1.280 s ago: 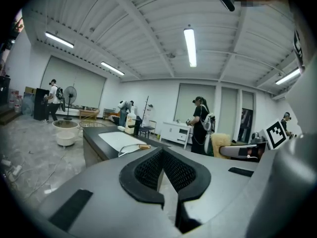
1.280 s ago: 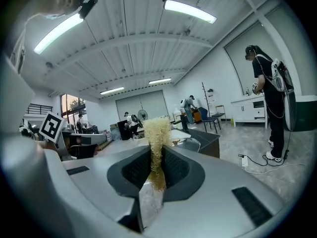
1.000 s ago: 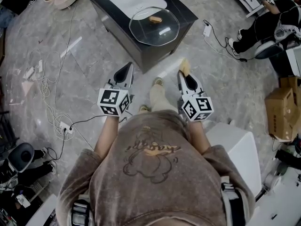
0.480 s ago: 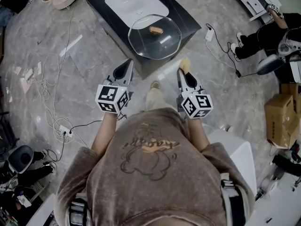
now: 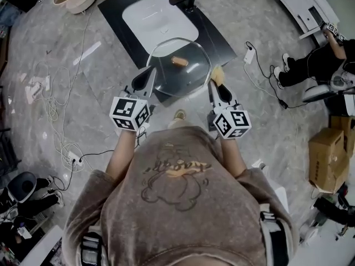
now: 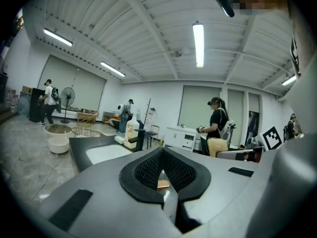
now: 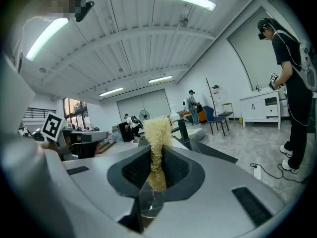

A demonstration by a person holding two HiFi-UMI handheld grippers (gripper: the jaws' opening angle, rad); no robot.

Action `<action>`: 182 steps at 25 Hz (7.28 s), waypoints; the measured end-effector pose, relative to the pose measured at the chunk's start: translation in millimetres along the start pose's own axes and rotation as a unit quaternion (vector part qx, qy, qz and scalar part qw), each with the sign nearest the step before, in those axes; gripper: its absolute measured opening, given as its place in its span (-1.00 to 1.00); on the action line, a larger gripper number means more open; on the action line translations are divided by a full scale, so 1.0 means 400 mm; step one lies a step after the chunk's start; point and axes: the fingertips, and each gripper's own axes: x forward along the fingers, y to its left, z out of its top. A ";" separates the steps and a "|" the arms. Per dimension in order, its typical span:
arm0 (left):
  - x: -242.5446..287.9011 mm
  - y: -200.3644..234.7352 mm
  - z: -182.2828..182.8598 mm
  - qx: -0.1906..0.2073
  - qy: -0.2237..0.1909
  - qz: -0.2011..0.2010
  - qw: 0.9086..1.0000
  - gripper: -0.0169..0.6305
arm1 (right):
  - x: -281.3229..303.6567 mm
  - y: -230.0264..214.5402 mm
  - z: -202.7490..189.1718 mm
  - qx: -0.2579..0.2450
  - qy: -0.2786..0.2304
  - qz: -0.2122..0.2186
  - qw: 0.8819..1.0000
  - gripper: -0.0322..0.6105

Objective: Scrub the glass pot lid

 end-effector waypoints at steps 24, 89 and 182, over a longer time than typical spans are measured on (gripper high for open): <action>0.216 0.069 0.051 0.017 0.028 -0.101 0.994 -0.89 | 0.169 -0.081 0.069 0.015 -0.014 -0.050 0.999 -0.75; 0.408 -0.061 -0.323 0.207 0.239 -0.387 0.866 -0.38 | -0.016 -0.180 -0.004 0.036 0.001 -0.201 0.979 -0.75; 0.302 0.033 0.152 -0.533 -0.050 -0.349 0.769 -0.39 | 0.399 0.122 -0.091 -0.067 0.166 0.165 0.970 -0.75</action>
